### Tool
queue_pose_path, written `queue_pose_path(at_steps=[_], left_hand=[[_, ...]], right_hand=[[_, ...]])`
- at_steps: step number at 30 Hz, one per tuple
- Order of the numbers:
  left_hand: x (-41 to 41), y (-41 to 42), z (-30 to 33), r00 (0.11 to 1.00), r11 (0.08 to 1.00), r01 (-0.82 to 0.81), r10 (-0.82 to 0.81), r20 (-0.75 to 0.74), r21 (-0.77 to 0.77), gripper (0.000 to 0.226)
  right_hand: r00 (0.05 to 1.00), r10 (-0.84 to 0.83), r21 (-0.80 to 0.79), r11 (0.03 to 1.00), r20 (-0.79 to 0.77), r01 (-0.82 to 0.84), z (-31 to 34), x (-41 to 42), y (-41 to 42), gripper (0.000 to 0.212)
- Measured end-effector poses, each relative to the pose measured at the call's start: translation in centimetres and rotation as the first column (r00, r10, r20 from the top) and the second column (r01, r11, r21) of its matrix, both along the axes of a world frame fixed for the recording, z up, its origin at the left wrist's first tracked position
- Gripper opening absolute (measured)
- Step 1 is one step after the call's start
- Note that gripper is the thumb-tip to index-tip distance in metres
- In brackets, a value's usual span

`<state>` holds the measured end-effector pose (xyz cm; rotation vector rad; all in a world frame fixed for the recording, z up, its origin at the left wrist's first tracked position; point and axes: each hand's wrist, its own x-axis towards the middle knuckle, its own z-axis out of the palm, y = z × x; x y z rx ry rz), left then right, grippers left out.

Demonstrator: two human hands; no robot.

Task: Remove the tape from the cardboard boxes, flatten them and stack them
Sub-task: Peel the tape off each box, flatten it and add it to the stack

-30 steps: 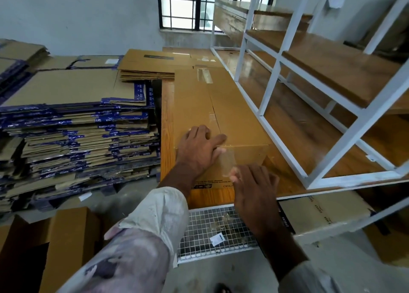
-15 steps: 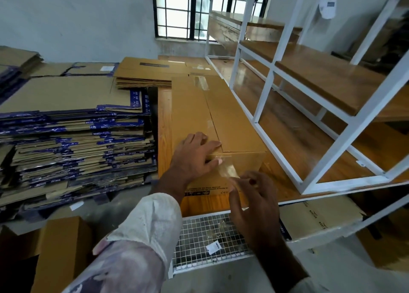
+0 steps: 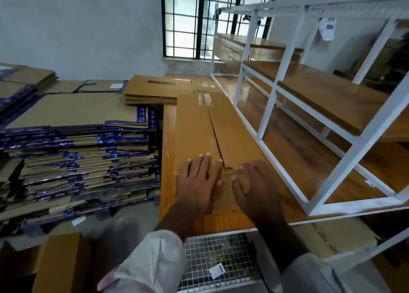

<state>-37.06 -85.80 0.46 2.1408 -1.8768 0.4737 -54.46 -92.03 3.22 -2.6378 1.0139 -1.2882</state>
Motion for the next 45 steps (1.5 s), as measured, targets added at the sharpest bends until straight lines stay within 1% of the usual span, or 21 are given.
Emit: queue_pose_path(at_steps=[3, 6, 9, 11, 13, 16, 19, 23, 25, 27, 29, 31, 32, 34, 35, 36, 37, 39, 41, 43, 45], left_hand=[[-1.1, 0.9, -1.4, 1.000, 1.000, 0.010, -0.010, -0.025, 0.023, 0.080], [-1.2, 1.2, -1.3, 0.995, 0.997, 0.035, -0.041, -0.096, -0.071, 0.081], [-0.2, 0.5, 0.3, 0.967, 0.977, 0.069, -0.116, -0.228, -0.204, 0.063], [0.7, -0.7, 2.1, 0.929, 0.971, 0.047, -0.128, -0.348, -0.233, 0.048], [1.7, -2.7, 3.9, 0.898, 0.983, 0.008, -0.088, -0.430, -0.184, 0.050], [1.9, -5.5, 4.9, 0.888, 0.992, 0.033, -0.085, -0.452, -0.121, 0.051], [1.4, -6.5, 4.0, 0.827, 0.976, 0.165, -0.215, -0.520, -0.142, 0.054], [1.4, -6.5, 3.4, 0.801, 0.987, 0.111, -0.158, -0.578, -0.116, 0.066], [1.2, -6.4, 3.8, 0.728, 0.988, 0.040, -0.130, -0.673, -0.149, 0.068], [1.1, -6.4, 4.3, 0.681, 0.990, -0.008, -0.098, -0.726, -0.140, 0.067], [1.2, -6.6, 4.3, 0.758, 0.998, 0.006, -0.045, -0.651, -0.061, 0.072], [1.5, -6.9, 4.0, 0.844, 0.999, 0.029, -0.014, -0.536, 0.019, 0.086], [1.7, -7.1, 3.7, 0.867, 0.999, 0.030, -0.006, -0.499, 0.040, 0.091], [2.0, -7.4, 3.3, 0.892, 0.998, 0.022, 0.009, -0.451, 0.064, 0.090], [2.0, -7.5, 3.2, 0.903, 0.997, 0.015, 0.016, -0.428, 0.070, 0.087], [1.9, -7.6, 3.2, 0.911, 0.997, 0.008, 0.024, -0.412, 0.076, 0.084], [1.9, -7.5, 3.2, 0.914, 0.997, 0.002, 0.032, -0.405, 0.083, 0.083], [1.7, -7.5, 3.6, 0.909, 0.994, -0.007, 0.050, -0.413, 0.105, 0.084], [1.5, -7.3, 3.9, 0.902, 0.992, -0.013, 0.066, -0.427, 0.127, 0.083], [1.3, -7.2, 4.1, 0.902, 0.990, -0.017, 0.077, -0.426, 0.142, 0.081], [1.3, -7.3, 4.2, 0.902, 0.990, -0.020, 0.079, -0.424, 0.142, 0.075]], right_hand=[[0.995, -0.025, 0.157, 0.987, -0.098, 0.040, -0.7, 0.9, -4.1, 0.036], [0.993, -0.021, 0.205, 0.978, -0.116, 0.045, -0.8, 1.5, -6.6, 0.041], [0.994, 0.010, 0.235, 0.972, -0.112, 0.016, -0.7, 1.4, -7.9, 0.050], [0.989, 0.039, 0.268, 0.963, -0.144, 0.001, -0.5, 1.1, -8.5, 0.064], [0.979, 0.028, 0.248, 0.968, -0.204, 0.025, -0.3, 0.9, -8.9, 0.079], [0.964, 0.014, 0.192, 0.981, -0.267, 0.039, -0.1, 0.7, -9.1, 0.090], [0.962, 0.028, 0.177, 0.984, -0.271, 0.021, -0.5, 0.3, -9.7, 0.091], [0.952, 0.026, 0.122, 0.992, -0.305, 0.012, -0.8, 0.4, -10.0, 0.088], [0.969, 0.021, 0.118, 0.993, -0.248, 0.009, -0.7, 0.4, -10.3, 0.085], [0.997, 0.054, 0.164, 0.985, -0.051, -0.045, -0.2, -0.1, -10.6, 0.076], [0.971, 0.027, 0.240, 0.967, 0.237, -0.086, 0.4, -1.0, -11.5, 0.059], [0.913, -0.132, 0.455, 0.888, 0.386, -0.064, 0.8, -2.5, -12.2, 0.053], [0.884, -0.210, 0.591, 0.801, 0.418, -0.089, 0.9, -3.2, -12.6, 0.048], [0.783, -0.342, 0.798, 0.522, 0.520, -0.302, 0.3, -4.7, -13.2, 0.027], [0.715, -0.407, 0.819, 0.363, 0.568, -0.444, 0.0, -5.1, -13.3, 0.022], [0.650, -0.464, 0.794, 0.257, 0.602, -0.551, -0.3, -5.4, -13.2, 0.032], [0.604, -0.507, 0.765, 0.195, 0.614, -0.614, -0.5, -5.6, -12.9, 0.051], [0.562, -0.561, 0.740, 0.144, 0.608, -0.657, -1.1, -5.4, -12.8, 0.067], [0.549, -0.575, 0.737, 0.148, 0.607, -0.660, -1.4, -5.0, -12.9, 0.069], [0.570, -0.528, 0.747, 0.210, 0.629, -0.630, -1.3, -4.8, -12.9, 0.063], [0.683, -0.387, 0.785, 0.328, 0.620, -0.526, -1.1, -4.5, -12.6, 0.046]])
